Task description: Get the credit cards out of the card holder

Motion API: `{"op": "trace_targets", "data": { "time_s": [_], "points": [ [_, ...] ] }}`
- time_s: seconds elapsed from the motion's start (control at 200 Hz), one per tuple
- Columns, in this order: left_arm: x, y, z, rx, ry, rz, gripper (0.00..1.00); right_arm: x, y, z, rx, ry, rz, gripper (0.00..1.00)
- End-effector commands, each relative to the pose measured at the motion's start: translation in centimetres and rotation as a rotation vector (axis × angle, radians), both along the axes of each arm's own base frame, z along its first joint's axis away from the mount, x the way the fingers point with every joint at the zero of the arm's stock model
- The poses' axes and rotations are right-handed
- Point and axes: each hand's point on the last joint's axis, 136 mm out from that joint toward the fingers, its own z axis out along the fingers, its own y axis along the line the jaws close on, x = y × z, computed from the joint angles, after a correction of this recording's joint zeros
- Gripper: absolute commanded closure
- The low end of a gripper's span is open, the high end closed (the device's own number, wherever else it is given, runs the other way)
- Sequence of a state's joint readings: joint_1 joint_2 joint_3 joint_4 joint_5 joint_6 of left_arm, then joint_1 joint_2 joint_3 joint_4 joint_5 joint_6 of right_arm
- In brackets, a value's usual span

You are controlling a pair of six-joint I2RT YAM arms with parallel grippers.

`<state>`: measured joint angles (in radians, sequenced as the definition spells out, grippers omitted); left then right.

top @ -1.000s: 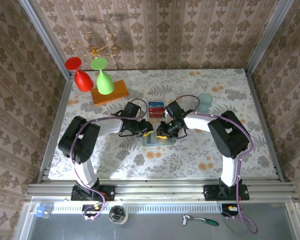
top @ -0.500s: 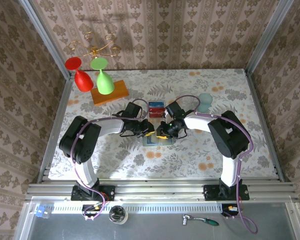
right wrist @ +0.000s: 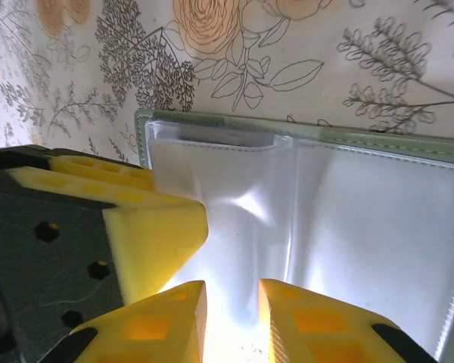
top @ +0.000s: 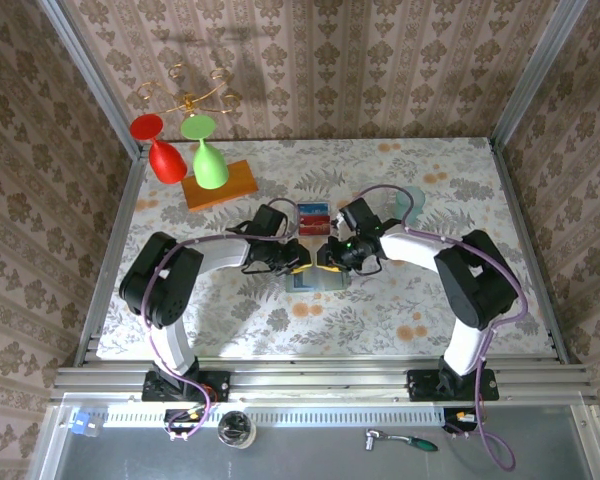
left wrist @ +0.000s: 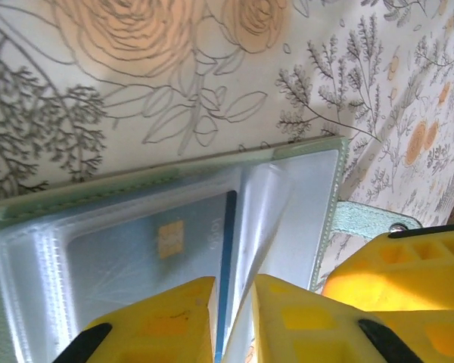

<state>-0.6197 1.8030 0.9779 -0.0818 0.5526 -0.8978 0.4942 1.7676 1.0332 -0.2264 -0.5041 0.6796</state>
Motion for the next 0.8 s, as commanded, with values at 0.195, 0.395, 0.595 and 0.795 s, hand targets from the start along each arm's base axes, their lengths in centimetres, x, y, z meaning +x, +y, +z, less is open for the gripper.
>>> {"op": "trace_targets", "data": {
  "time_s": [0.195, 0.395, 0.595, 0.795],
  "points": [
    [0.0, -2.3, 1.4, 0.011, -0.012, -0.038, 0.78, 0.1, -2.7, 1.1, -0.008, -0.055, -0.044, 0.73],
    [-0.1, -3.5, 1.3, 0.027, -0.005, -0.065, 0.76, 0.1, -3.9, 1.7, -0.002, -0.075, -0.068, 0.72],
    [-0.1, -4.7, 1.2, 0.037, 0.003, -0.091, 0.74, 0.0, -5.1, 2.2, 0.0, -0.092, -0.093, 0.71],
    [0.3, -6.3, 1.0, 0.013, 0.008, -0.109, 0.72, -1.0, -6.2, 2.3, -0.014, -0.09, -0.11, 0.69]
  ]
}}
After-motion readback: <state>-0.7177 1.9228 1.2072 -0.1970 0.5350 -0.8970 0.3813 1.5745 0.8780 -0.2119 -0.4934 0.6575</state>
